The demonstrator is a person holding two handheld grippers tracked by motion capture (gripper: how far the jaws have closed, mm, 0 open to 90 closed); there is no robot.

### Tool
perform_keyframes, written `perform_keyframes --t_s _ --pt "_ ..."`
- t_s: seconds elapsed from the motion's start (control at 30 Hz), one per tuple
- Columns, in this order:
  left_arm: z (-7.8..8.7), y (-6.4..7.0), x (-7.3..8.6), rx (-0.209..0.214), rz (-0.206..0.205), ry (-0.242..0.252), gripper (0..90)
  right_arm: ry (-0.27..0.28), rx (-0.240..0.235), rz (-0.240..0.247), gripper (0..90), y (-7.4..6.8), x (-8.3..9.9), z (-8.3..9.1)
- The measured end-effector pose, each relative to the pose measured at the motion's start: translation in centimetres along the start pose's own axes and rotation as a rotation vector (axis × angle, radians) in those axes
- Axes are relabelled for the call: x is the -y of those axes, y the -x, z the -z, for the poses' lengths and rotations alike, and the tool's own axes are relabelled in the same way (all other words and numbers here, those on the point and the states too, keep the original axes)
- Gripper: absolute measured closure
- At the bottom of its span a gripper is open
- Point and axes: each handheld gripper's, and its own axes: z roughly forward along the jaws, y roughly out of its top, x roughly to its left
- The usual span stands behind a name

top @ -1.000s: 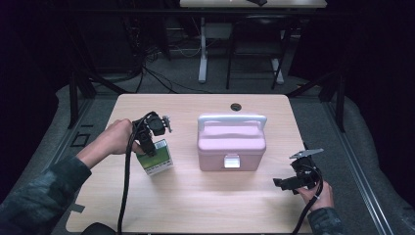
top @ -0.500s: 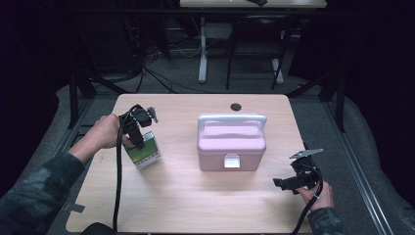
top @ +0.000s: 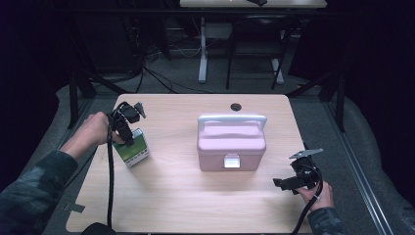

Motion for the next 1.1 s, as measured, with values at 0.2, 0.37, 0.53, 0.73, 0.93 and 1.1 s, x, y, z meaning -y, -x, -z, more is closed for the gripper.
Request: perform_keyframes --t_s 0.2,0.37,0.53,0.73,0.93,1.1 --pt "-0.5 -1.8 1.1 -0.013 0.049 -0.025 63.8 -0.001 0.0 0.0 0.0 0.0 0.0 0.0" --pt "-1.1 -3.3 2.1 -0.015 0.089 -0.048 63.7 -0.001 0.001 0.0 0.0 0.0 0.0 0.0" --pt "-1.5 -4.7 3.0 -0.012 0.121 -0.06 63.7 -0.002 0.0 0.004 0.0 0.0 0.0 -0.1" --pt "-2.2 -6.2 4.1 -0.004 0.166 -0.063 63.7 -0.004 0.002 0.003 0.0 0.0 0.0 -0.1" --pt "-2.6 -7.2 5.0 0.02 0.202 -0.039 63.6 -0.004 0.001 0.004 0.0 0.0 0.0 -0.1" --pt "-2.6 -7.3 5.1 0.021 0.203 -0.03 61.6 -0.003 0.002 0.005 0.0 0.0 0.0 -0.1"
